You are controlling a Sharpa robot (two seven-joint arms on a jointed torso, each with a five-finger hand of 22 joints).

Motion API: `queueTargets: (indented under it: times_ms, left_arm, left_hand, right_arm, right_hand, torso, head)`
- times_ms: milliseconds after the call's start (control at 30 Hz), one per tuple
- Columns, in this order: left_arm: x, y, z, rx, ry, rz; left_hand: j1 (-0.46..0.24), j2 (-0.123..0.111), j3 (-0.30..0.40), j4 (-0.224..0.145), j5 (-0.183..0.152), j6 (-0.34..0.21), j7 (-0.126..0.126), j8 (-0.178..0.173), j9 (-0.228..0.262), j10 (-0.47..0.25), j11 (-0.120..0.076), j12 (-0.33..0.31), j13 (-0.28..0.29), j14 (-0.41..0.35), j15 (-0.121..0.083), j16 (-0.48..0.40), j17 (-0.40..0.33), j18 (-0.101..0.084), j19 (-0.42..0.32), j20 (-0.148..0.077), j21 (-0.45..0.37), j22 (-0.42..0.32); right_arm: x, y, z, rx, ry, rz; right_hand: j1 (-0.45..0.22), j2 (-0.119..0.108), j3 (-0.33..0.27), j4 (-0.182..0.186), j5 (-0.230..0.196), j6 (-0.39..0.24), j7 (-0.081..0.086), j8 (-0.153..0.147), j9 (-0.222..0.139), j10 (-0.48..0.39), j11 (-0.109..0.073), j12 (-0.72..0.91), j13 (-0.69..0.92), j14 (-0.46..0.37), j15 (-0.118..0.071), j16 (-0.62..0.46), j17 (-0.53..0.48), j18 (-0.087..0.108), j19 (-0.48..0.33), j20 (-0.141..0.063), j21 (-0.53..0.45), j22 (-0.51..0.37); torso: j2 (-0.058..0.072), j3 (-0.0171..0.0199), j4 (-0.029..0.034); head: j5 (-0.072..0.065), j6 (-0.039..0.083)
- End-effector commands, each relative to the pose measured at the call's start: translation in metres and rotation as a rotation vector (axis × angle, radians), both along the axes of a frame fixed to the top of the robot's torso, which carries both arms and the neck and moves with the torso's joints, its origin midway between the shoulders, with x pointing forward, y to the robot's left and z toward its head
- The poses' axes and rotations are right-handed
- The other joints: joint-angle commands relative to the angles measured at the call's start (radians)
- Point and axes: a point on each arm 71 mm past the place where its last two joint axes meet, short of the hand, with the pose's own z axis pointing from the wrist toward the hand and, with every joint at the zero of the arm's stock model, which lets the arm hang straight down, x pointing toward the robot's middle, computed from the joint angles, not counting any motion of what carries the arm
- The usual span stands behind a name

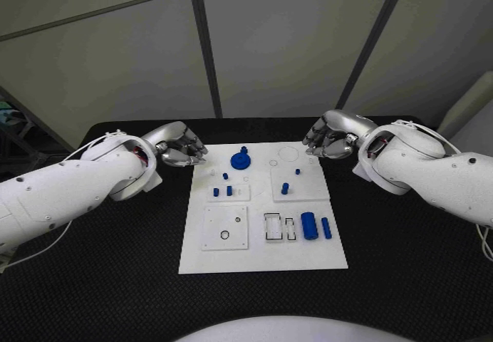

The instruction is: Assemble the parts on the task board

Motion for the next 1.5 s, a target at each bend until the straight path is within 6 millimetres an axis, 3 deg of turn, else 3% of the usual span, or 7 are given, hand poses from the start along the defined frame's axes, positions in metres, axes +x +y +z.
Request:
queueTargets:
  times_ms: [33,200,367,533,833,967,1500]
  left_arm:
    - [-0.002,0.007,0.014,-0.432,0.014,0.086]
    - [-0.011,0.011,0.017,-0.673,0.066,0.133]
    - [-0.018,0.008,0.016,-0.777,0.108,0.142]
    - [-0.023,0.003,0.015,-0.833,0.138,0.142]
    - [-0.025,0.000,0.014,-0.859,0.153,0.139]
    - [-0.025,-0.001,0.014,-0.861,0.156,0.138]
    - [-0.026,-0.002,0.013,-0.862,0.167,0.135]
  left_hand:
    - [-0.012,0.004,-0.005,0.010,-0.004,0.011,-0.003,0.003,-0.001,0.028,-0.008,0.016,0.003,-0.008,-0.007,-0.003,-0.010,-0.013,-0.006,-0.004,-0.017,-0.011]
    - [-0.023,0.000,-0.025,0.016,-0.005,0.016,-0.005,0.001,-0.002,0.037,-0.010,0.028,0.004,-0.043,-0.009,-0.033,-0.076,-0.015,-0.012,-0.006,-0.049,-0.031]
    - [-0.022,0.004,-0.033,0.017,-0.004,0.020,-0.003,0.001,-0.002,0.030,-0.008,0.029,0.002,-0.062,-0.007,-0.049,-0.109,-0.015,-0.014,-0.005,-0.066,-0.042]
    - [-0.021,0.006,-0.036,0.017,-0.004,0.020,-0.002,0.001,-0.002,0.025,-0.007,0.030,0.001,-0.071,-0.006,-0.056,-0.123,-0.016,-0.014,-0.004,-0.074,-0.047]
    - [-0.019,0.008,-0.038,0.016,-0.004,0.020,-0.001,0.001,-0.002,0.022,-0.006,0.030,0.001,-0.076,-0.005,-0.059,-0.131,-0.016,-0.014,-0.004,-0.079,-0.050]
    - [-0.010,0.016,-0.049,0.014,-0.004,0.020,0.000,-0.001,-0.002,0.015,-0.003,0.041,0.000,-0.133,-0.003,-0.178,-0.207,-0.016,-0.004,-0.001,-0.104,-0.068]
    - [-0.008,0.017,-0.053,0.013,-0.003,0.020,0.002,-0.001,-0.003,0.012,-0.003,0.044,0.000,-0.125,-0.004,-0.193,-0.218,-0.016,0.000,-0.001,-0.110,-0.071]
  right_arm:
    - [-0.001,0.001,-0.005,-0.184,-0.039,-0.011]
    - [-0.003,0.005,-0.013,-0.226,-0.047,-0.005]
    - [-0.005,0.011,-0.021,-0.244,-0.037,0.008]
    - [-0.009,0.021,-0.031,-0.259,-0.018,0.033]
    - [-0.009,0.033,-0.036,-0.258,-0.017,0.060]
    - [-0.008,0.036,-0.038,-0.260,-0.012,0.067]
    - [-0.005,0.037,-0.046,-0.312,0.034,0.062]
  right_hand:
    - [-0.008,-0.011,-0.011,0.001,-0.005,0.004,-0.001,-0.010,-0.002,0.005,-0.005,-0.015,0.000,0.049,-0.003,0.052,0.043,0.013,0.023,-0.018,0.045,0.029]
    - [-0.014,-0.018,-0.005,0.010,-0.004,-0.001,-0.001,-0.019,-0.004,-0.010,-0.007,-0.022,0.000,0.046,-0.007,0.288,0.197,0.008,0.037,-0.031,0.180,0.122]
    - [-0.020,-0.031,0.013,0.021,-0.004,-0.011,-0.004,-0.019,-0.003,-0.028,-0.003,-0.021,-0.002,0.052,-0.007,0.670,0.532,0.009,0.027,-0.031,0.305,0.213]
    - [-0.020,-0.036,0.032,0.026,-0.003,-0.013,-0.002,-0.018,-0.003,-0.033,-0.001,-0.019,-0.003,0.043,-0.004,0.851,0.728,0.009,-0.017,-0.024,0.395,0.285]
    - [-0.014,-0.033,0.044,0.024,-0.001,-0.014,0.000,-0.018,-0.003,-0.032,0.000,-0.019,-0.003,0.040,-0.005,0.885,0.767,0.010,-0.034,-0.022,0.424,0.310]
    - [-0.007,-0.030,0.054,0.020,0.002,-0.014,0.001,-0.018,-0.003,-0.028,0.000,-0.018,-0.003,0.040,-0.005,0.904,0.788,0.008,-0.034,-0.022,0.453,0.339]
    - [-0.002,-0.025,0.090,0.008,0.001,0.001,0.002,-0.015,-0.001,-0.011,-0.003,-0.017,-0.003,0.044,-0.007,0.962,0.851,-0.001,-0.032,-0.023,0.545,0.435]
  torso:
    - [0.000,-0.0009,0.0003]
    - [0.001,-0.0013,-0.0002]
    - [0.001,-0.0011,0.0006]
    - [0.002,-0.0006,-0.0012]
    - [0.002,-0.0007,0.0005]
    - [0.002,-0.0011,0.0007]
    - [0.002,-0.0009,-0.0008]
  head:
    - [-0.019,0.006]
    - [-0.028,0.011]
    - [-0.031,0.012]
    - [-0.030,0.012]
    - [-0.032,0.013]
    - [-0.031,0.011]
    - [-0.029,0.004]
